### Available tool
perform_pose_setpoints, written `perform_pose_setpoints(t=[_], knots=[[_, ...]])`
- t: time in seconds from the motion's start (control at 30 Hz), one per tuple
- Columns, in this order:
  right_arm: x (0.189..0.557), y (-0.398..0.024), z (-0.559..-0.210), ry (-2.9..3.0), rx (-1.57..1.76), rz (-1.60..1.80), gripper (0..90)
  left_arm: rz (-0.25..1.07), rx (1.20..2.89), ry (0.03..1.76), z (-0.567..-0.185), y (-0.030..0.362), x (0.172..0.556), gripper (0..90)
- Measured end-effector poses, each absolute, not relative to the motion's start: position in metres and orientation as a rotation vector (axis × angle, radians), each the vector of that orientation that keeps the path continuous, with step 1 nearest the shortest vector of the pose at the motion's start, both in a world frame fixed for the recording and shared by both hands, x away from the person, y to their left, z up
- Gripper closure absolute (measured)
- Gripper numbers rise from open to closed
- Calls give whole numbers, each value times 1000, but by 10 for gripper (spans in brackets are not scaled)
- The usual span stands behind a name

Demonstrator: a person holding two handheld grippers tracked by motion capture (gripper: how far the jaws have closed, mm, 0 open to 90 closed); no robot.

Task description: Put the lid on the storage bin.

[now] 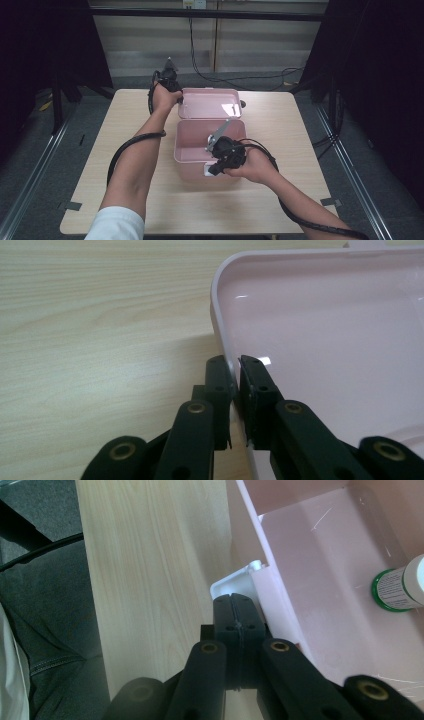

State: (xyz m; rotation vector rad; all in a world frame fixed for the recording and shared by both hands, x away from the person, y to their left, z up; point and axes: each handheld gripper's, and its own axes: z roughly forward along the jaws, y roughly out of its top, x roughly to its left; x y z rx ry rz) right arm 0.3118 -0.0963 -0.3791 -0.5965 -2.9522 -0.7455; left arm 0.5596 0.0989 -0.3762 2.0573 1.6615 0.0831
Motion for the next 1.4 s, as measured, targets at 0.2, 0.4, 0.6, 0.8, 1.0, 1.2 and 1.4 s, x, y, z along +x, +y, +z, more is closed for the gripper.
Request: perform_pose_setpoints(t=[0.2,0.4,0.6,0.8,1.0,1.2,1.4], knots=[[309,-95,-379,-2959,-603,-736,900,100,2040,1651,-363,101,554,841],[309,-94,-379,-2961,-612,-728,900,105,2032,1638,-353,105,550,846],[310,-94,-379,-2964,-610,-721,900,111,2027,1618,-346,108,546,848],[312,-94,-378,-2951,-628,-720,900,111,2017,1605,-339,110,542,855],[314,-94,-378,-2953,-629,-709,900,113,2008,1597,-331,112,538,861],[316,-93,-377,-2951,-634,-705,900,122,2020,1580,-324,113,534,866],[316,-92,-376,-2952,-637,-689,900,127,2028,1571,-317,113,530,870]])
